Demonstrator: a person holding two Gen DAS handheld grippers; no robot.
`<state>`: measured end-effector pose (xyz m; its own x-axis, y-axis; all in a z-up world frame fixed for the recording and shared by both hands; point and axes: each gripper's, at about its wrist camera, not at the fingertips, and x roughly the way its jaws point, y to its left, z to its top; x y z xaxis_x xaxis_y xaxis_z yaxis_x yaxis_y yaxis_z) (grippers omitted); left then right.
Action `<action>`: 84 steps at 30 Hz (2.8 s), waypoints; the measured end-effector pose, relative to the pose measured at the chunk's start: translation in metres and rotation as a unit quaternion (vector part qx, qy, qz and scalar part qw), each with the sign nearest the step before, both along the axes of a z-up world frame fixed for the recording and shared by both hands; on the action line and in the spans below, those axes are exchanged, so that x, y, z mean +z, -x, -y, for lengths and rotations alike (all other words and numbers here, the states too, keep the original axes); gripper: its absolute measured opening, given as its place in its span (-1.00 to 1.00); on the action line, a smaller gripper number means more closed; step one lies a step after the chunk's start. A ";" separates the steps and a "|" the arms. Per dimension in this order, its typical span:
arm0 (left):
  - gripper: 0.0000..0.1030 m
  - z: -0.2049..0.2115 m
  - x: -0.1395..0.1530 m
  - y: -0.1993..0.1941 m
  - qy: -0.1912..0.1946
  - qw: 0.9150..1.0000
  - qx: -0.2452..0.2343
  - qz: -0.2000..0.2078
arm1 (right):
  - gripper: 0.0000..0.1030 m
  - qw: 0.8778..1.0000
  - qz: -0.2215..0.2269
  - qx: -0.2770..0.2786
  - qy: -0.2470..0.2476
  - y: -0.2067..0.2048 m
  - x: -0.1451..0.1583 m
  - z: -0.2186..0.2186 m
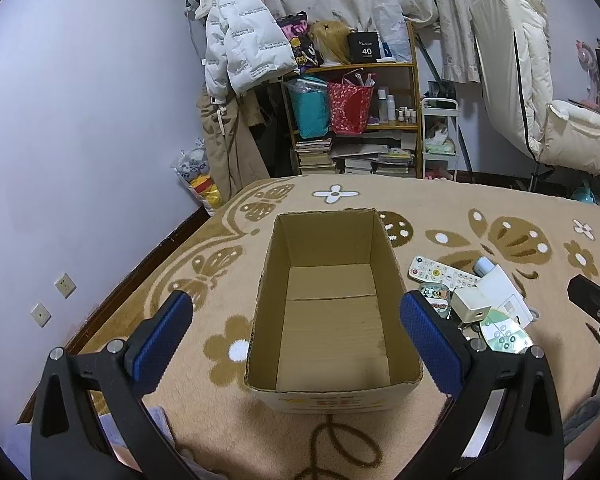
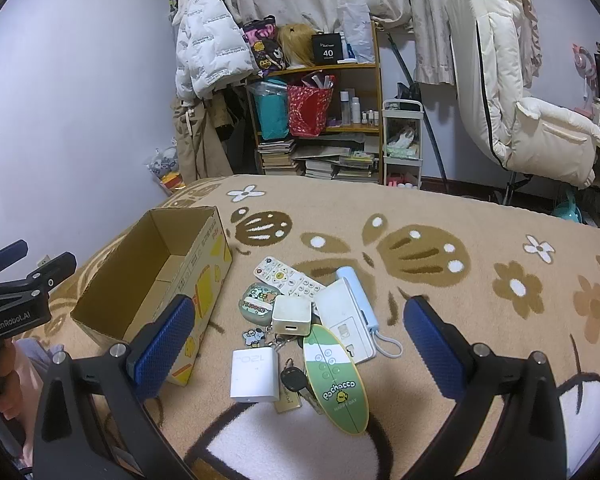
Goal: Organize rigid objects
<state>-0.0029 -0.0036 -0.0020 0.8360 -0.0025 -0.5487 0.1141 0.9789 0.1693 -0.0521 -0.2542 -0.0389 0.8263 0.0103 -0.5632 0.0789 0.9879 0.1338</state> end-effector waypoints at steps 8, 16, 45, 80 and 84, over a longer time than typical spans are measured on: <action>0.99 0.001 -0.001 0.000 -0.001 1.000 -0.002 0.001 | 1.00 1.000 0.000 0.000 0.001 -0.001 -0.001 -0.001; 0.99 0.002 -0.001 0.000 -0.002 1.000 -0.004 0.001 | 1.00 1.000 -0.003 0.000 0.002 -0.001 -0.001 -0.001; 0.99 0.004 -0.005 0.000 -0.007 1.000 -0.005 -0.002 | 1.00 1.000 -0.007 -0.001 0.004 0.002 -0.011 0.001; 0.99 0.006 -0.010 -0.011 -0.007 0.999 -0.011 -0.033 | 1.00 1.000 -0.018 0.003 0.002 -0.011 -0.006 0.008; 0.99 0.009 -0.009 -0.024 -0.021 0.999 -0.009 -0.042 | 1.00 1.000 -0.027 0.011 0.005 -0.023 -0.009 0.003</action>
<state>0.0210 -0.0122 -0.0111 0.7874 0.0064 -0.6164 0.1477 0.9689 0.1986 -0.0296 -0.2576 -0.0478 0.7938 0.0219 -0.6078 0.0639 0.9908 0.1191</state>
